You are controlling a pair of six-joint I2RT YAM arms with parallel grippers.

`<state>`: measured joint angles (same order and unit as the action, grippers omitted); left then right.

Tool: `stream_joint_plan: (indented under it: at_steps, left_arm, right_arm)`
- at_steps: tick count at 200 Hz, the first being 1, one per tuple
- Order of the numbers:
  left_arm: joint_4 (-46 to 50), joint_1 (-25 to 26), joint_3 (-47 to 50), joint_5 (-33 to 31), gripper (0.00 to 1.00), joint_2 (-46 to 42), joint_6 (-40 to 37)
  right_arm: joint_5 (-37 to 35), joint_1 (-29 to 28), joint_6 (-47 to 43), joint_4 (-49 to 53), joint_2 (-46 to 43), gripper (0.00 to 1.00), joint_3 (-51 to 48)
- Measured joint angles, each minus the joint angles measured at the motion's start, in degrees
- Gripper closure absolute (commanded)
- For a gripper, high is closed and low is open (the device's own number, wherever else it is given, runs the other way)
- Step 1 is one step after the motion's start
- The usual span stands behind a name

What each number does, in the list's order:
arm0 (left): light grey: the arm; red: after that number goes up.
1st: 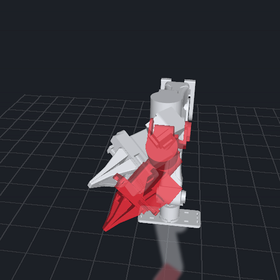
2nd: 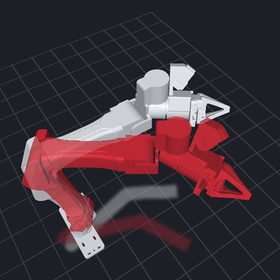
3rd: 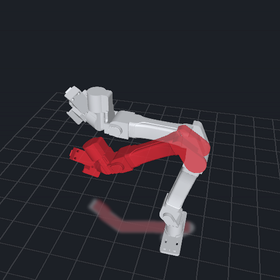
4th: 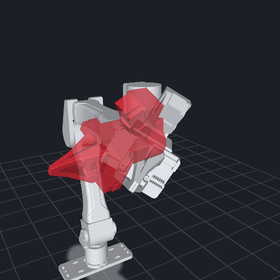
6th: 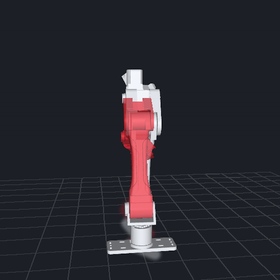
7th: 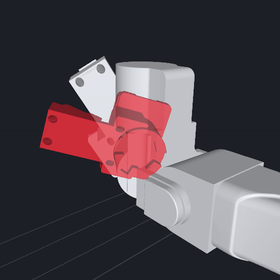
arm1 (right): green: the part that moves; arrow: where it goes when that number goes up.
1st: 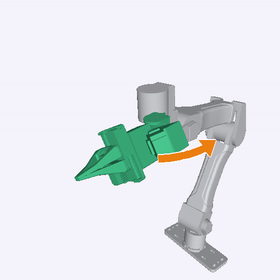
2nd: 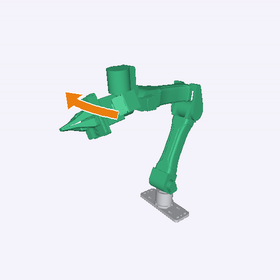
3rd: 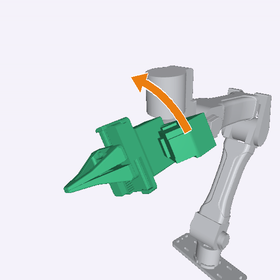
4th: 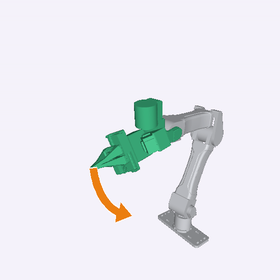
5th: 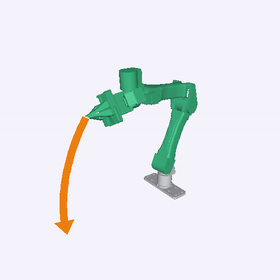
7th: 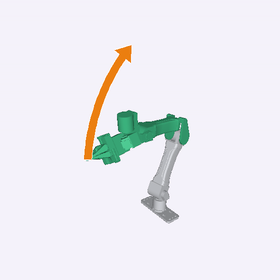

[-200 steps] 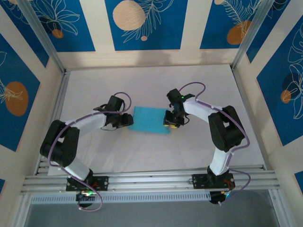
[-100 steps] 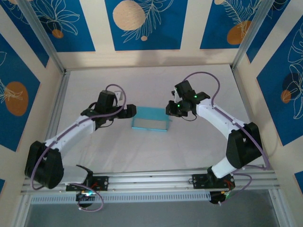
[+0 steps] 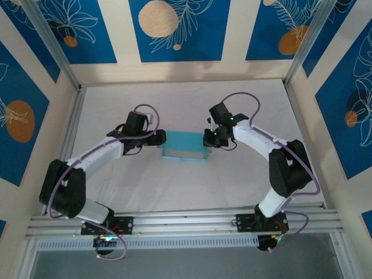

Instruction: Fold the paper box

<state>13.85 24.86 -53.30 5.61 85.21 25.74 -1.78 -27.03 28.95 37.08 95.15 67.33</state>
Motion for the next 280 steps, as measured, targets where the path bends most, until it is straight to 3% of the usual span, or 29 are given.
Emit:
stream_joint_plan:
  at_steps: [71, 193, 233, 280]
  left_arm:
    - [0.61, 0.02, 1.64, 1.55, 0.37, 3.50, 3.26]
    - [0.85, 2.19, 3.28, 0.87, 0.46, 7.82, 5.92]
    - [3.39, 2.56, 3.43, -4.39, 0.43, 4.48, 5.60]
    - [2.49, 2.60, 2.34, -2.56, 0.37, 0.39, 5.18]
  right_arm:
    - [-1.46, -1.49, -0.02, -0.59, 5.22, 0.84, -2.23]
    - [-1.40, -0.74, -0.46, -0.42, 5.25, 0.88, -2.21]
    - [-1.36, -0.70, -0.55, -0.04, 5.53, 0.88, -1.88]
    - [-1.31, -0.70, -1.11, 0.44, 5.92, 0.89, -1.36]
